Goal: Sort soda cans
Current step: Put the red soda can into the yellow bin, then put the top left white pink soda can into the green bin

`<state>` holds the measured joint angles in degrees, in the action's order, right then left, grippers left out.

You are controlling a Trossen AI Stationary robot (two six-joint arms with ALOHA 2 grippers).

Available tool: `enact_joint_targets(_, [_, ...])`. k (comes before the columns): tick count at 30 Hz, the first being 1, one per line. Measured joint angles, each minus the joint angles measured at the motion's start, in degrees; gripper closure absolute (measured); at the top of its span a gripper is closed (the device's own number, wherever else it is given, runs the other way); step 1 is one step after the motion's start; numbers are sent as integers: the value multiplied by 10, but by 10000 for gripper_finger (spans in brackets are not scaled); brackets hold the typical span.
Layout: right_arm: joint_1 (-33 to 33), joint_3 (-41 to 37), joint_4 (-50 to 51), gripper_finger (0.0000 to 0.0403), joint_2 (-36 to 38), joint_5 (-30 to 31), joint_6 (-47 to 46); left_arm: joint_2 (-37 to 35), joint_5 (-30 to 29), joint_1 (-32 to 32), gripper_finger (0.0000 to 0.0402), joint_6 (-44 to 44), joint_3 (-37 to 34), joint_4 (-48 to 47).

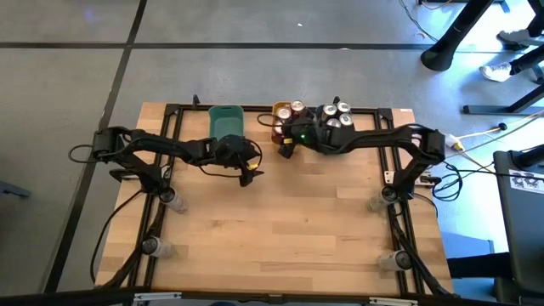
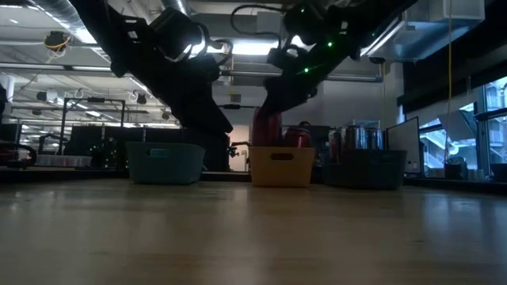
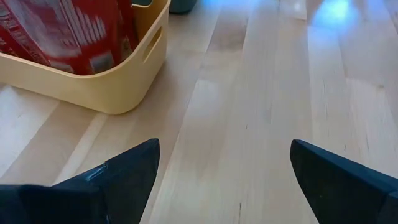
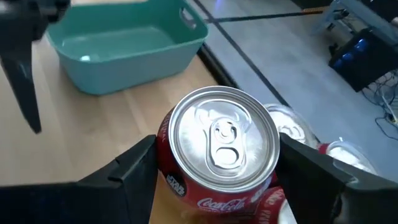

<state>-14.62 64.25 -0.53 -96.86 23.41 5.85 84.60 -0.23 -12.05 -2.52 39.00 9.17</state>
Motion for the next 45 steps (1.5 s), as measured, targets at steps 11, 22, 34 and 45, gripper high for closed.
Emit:
enact_joint_targets(11, [-1,0,2,132,-47,-10,-43,0,0,0,53,10,0,4])
enact_joint_targets(22, [-8,2,-14,129,-68,-8,-84,0,0,0,53,5,0,5])
enact_joint_targets(34, [-8,0,-3,54,-69,-3,-79,0,0,0,53,3,0,5])
enact_joint_targets(45, [-8,-1,28,43,-15,-5,-82,0,0,0,53,0,0,4])
